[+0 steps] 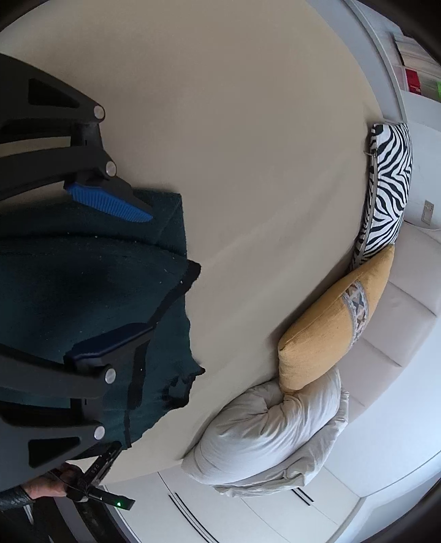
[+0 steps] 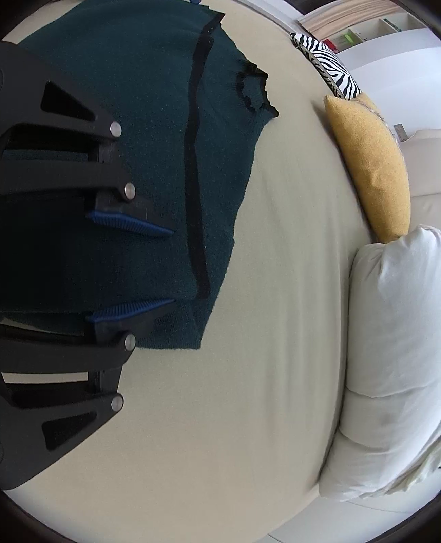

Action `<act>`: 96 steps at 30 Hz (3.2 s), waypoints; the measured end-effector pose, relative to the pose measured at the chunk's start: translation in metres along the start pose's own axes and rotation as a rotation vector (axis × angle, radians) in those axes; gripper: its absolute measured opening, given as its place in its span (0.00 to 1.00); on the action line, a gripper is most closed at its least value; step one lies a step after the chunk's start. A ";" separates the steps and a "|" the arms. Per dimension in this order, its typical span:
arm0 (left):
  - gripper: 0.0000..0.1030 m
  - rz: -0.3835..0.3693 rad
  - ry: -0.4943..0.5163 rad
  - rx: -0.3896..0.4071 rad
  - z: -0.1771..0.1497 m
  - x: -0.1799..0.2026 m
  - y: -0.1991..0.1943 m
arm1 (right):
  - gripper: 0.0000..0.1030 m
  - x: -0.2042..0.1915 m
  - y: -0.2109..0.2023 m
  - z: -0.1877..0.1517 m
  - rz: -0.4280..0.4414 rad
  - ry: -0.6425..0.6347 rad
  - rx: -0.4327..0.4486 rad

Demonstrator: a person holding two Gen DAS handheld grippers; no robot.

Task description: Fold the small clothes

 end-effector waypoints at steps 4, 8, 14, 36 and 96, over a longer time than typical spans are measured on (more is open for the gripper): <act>0.35 0.059 0.060 -0.009 -0.002 0.007 0.013 | 0.21 -0.004 -0.009 -0.006 -0.036 -0.024 0.028; 0.12 0.085 0.079 -0.010 0.000 0.008 0.018 | 0.06 -0.012 -0.010 -0.002 -0.052 -0.030 0.058; 0.07 0.086 0.089 0.057 -0.003 0.010 -0.002 | 0.05 -0.001 -0.031 -0.008 -0.071 0.008 0.141; 0.07 0.174 0.021 0.134 0.016 -0.011 0.023 | 0.04 0.002 0.004 0.037 -0.175 -0.006 0.155; 0.26 0.049 0.097 0.033 -0.133 -0.025 -0.070 | 0.07 0.038 -0.068 -0.193 0.408 0.695 0.165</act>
Point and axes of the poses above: each gripper's, at about its wrist camera, not at the fingertips, and y roughly the way its jaws point, x to its right, z to its top, the point moved 2 cm from there along y, roughly the way its jaws point, and after that the axes turned 9 degrees about -y, right-handed, at the moved point
